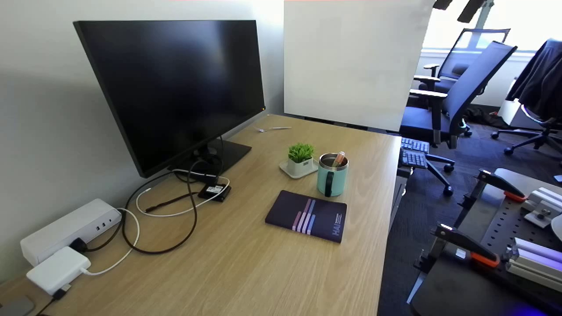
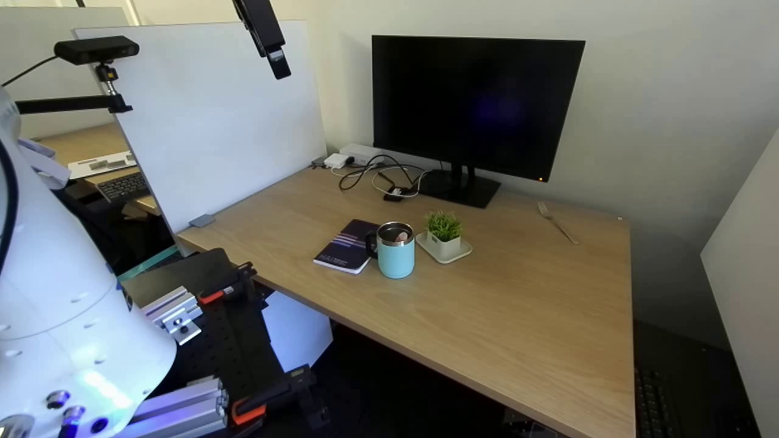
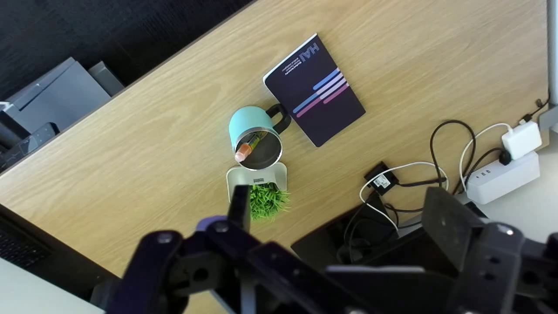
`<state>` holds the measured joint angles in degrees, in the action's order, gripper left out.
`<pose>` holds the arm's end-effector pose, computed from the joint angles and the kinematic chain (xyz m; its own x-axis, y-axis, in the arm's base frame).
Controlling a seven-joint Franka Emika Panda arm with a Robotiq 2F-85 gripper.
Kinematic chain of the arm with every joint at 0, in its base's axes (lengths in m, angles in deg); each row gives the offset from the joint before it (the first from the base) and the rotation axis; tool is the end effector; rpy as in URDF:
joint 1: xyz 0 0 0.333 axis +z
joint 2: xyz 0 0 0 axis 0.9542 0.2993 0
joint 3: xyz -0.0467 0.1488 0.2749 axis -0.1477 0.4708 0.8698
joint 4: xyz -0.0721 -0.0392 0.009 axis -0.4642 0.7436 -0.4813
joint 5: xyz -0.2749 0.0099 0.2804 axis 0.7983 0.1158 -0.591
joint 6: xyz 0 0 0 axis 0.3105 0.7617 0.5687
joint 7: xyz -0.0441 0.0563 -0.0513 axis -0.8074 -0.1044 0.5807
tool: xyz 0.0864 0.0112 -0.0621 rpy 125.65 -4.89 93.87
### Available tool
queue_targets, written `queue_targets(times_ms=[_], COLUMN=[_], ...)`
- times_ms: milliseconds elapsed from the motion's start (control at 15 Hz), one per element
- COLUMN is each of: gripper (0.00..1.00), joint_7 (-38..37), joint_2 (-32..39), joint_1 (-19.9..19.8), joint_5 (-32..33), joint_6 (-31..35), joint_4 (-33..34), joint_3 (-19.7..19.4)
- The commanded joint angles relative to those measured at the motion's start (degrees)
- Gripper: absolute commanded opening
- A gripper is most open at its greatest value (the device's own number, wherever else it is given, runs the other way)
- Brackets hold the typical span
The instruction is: Pick the marker from the cup and put it on the table
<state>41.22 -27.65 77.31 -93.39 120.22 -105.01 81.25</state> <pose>0.2828 0.0540 0.4934 0.9566 -0.1494 0.2501 -0.1020 -0.9759 -0.1931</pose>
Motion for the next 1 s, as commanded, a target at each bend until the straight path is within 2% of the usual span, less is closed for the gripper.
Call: queue_targets(times_ms=[0,667,933], gripper=[1.00,1.00,1.00], joint_7=[0.3,0.4,-0.1], joint_2=[0.0,0.4,5.6], joint_1=[-0.4,-0.4,-0.8], joint_5=[-0.4,-0.3,-0.1], joint_6=[-0.2,-0.1,1.1], joint_4=[0.1,0.1,0.7], joint_3=[0.3,0.4,1.2])
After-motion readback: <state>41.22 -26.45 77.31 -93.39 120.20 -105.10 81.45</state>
